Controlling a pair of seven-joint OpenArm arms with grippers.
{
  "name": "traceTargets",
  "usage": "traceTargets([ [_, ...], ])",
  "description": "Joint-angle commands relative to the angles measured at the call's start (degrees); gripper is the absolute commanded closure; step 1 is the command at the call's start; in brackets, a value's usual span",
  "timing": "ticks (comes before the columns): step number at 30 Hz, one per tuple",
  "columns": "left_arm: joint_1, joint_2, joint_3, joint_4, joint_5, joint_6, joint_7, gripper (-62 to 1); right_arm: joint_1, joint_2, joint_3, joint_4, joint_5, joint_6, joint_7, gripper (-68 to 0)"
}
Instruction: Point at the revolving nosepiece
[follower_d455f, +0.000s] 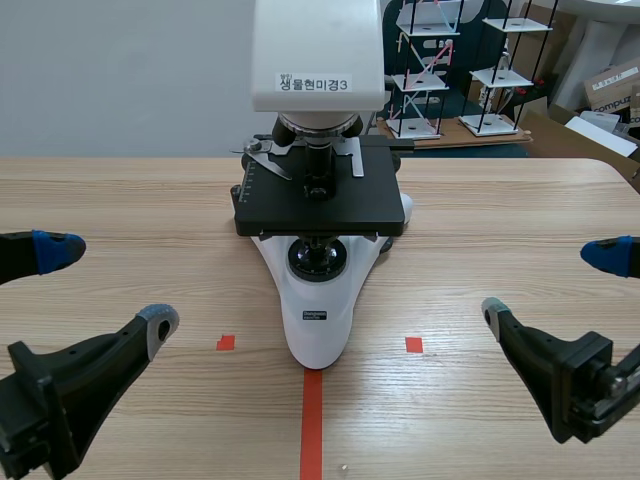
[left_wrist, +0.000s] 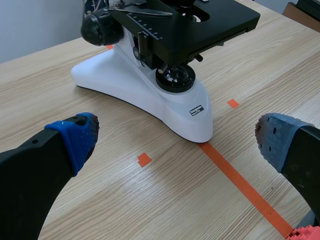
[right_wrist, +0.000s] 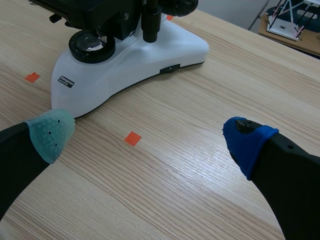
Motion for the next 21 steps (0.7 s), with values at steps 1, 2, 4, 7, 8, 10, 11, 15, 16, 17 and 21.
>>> traceTargets([
  [1, 0.26, 0.13, -0.31, 1.14, -0.33, -0.07, -1.03, -62.3, 0.04, 0.90, 0.28, 0.85, 0.46, 0.00, 0.72, -67.9],
  [2, 0.26, 0.13, -0.31, 1.14, -0.33, -0.07, -1.03, -62.3, 0.04, 0.90, 0.28, 0.85, 0.46, 0.00, 0.72, -67.9],
  [4, 0.26, 0.13, -0.31, 1.14, -0.33, -0.07, -1.03, -62.3, 0.02, 0.90, 0.28, 0.85, 0.46, 0.00, 0.96, -67.9],
  [7, 0.26, 0.13, -0.31, 1.14, -0.33, -0.07, -1.03, -62.3, -0.13, 0.87, 0.28, 0.85, 0.46, 0.00, 2.21, -67.9],
  [8, 0.26, 0.13, -0.31, 1.14, -0.33, -0.07, -1.03, -62.3, -0.13, 0.87, 0.28, 0.85, 0.44, -0.02, 2.89, -67.9],
  [10, 0.26, 0.13, -0.31, 1.14, -0.33, -0.07, -1.03, -62.3, -0.13, 0.74, 0.28, 0.85, 0.42, 0.00, 3.98, -67.9],
  [11, 0.26, 0.13, -0.31, 1.14, -0.33, -0.07, -1.03, -62.3, -0.13, 0.72, 0.28, 0.85, 0.37, 0.00, 4.50, -67.9],
  [15, 0.26, 0.13, -0.31, 1.14, -0.33, -0.07, -1.03, -62.3, -0.11, 0.72, 0.28, 0.83, -0.70, 0.00, 6.36, -58.3],
  [16, 0.26, 0.13, -0.31, 1.14, -0.33, -0.07, -1.03, -62.3, -0.09, 0.72, 0.28, 0.83, -0.90, 0.00, 6.75, -53.3],
  [17, 0.26, 0.13, -0.31, 1.14, -0.33, -0.07, -1.03, -62.3, -0.09, 0.72, 0.28, 0.76, -0.96, 0.00, 7.45, -48.6],
  [21, 0.26, 0.13, -0.31, 1.14, -0.33, -0.07, -1.03, -62.3, 0.87, 0.70, 0.13, -0.85, -1.49, 0.02, 11.91, -35.6],
])
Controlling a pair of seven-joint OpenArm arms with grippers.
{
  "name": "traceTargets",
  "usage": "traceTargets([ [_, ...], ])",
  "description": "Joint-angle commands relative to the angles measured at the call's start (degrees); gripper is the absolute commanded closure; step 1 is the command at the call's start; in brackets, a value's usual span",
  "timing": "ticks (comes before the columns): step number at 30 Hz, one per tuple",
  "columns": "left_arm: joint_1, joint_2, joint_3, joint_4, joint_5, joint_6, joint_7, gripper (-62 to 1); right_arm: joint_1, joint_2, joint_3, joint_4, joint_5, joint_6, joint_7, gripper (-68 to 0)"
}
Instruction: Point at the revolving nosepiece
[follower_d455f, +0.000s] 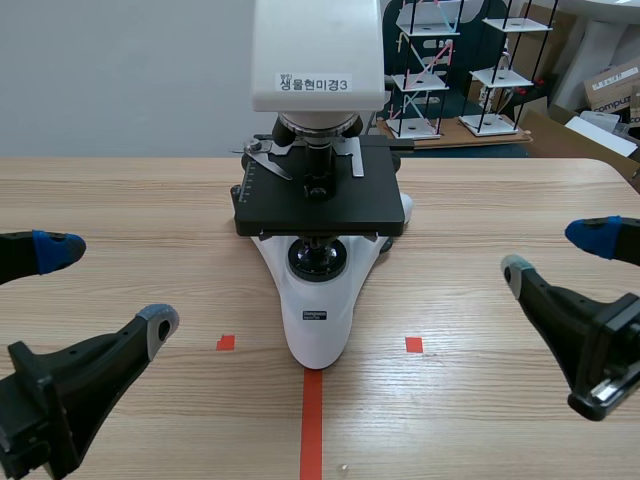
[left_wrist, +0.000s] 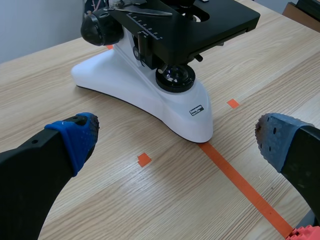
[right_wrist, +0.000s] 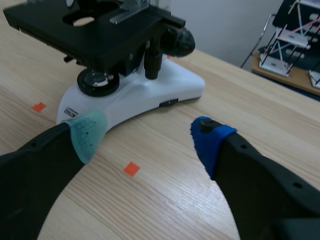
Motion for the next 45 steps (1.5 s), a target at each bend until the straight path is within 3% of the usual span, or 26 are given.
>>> traceTargets([
  [1, 0.26, 0.13, -0.31, 1.14, -0.33, -0.07, -1.03, -62.3, 1.31, 0.70, -0.02, -1.33, 0.42, 0.02, 2.86, -33.6],
  [8, 0.26, 0.13, -0.31, 1.14, -0.33, -0.04, -1.03, -62.3, 8.07, 0.70, -1.92, -6.69, -0.79, 0.02, 10.95, -13.6],
  [13, 0.26, 0.13, -0.31, 1.14, -0.33, -0.04, -1.03, -62.3, 14.56, 0.70, -4.20, -8.79, -1.14, 0.02, 11.45, -3.8],
  [20, 0.26, 0.13, -0.31, 1.14, -0.33, -0.04, -1.03, -62.3, 23.28, 0.39, -10.73, -11.65, -4.20, 0.02, 9.27, -1.9],
  [27, 0.26, 0.13, -0.31, 1.14, -0.33, -0.04, -1.03, -62.3, 29.53, 0.39, -14.71, -12.04, -4.20, 0.02, 6.43, -1.9],
  [45, 0.26, 0.13, -0.31, 1.14, -0.33, -0.04, -1.03, -62.3, 34.91, 0.39, -23.19, -12.04, -5.44, 0.00, 5.16, -1.9],
])
